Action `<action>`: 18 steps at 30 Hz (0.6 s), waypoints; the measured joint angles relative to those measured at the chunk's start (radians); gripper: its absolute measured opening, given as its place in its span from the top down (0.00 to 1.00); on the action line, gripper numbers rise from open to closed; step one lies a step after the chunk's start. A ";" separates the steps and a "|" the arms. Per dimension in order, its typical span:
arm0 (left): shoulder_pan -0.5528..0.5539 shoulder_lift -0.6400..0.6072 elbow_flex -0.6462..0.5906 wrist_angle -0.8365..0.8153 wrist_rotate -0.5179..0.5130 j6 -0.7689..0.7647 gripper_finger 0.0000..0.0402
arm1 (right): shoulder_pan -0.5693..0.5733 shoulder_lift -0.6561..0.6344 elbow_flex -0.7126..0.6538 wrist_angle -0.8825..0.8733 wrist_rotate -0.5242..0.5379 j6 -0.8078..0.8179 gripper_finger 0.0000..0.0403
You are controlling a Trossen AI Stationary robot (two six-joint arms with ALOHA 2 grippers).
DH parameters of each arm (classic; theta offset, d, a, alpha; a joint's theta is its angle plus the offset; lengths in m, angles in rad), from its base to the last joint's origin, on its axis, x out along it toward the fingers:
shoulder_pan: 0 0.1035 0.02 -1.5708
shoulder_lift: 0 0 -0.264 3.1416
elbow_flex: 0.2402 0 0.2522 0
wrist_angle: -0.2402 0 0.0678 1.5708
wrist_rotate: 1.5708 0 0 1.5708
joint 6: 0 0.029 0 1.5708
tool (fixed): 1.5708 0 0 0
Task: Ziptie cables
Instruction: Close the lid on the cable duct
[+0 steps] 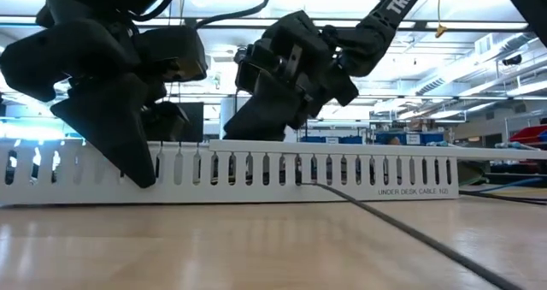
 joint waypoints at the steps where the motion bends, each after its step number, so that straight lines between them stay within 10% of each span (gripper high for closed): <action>1: -0.001 0.000 0.000 0.000 -0.010 -0.002 0.31 | 0.000 -0.011 0.000 0.003 0.011 -0.004 0.78; 7: 0.000 0.000 0.000 0.000 -0.038 -0.024 0.31 | 0.003 -0.104 0.003 -0.098 0.049 -0.044 0.72; 18: 0.005 -0.006 0.002 0.027 -0.148 -0.034 0.31 | 0.013 -0.328 -0.007 -0.727 0.427 -0.081 0.78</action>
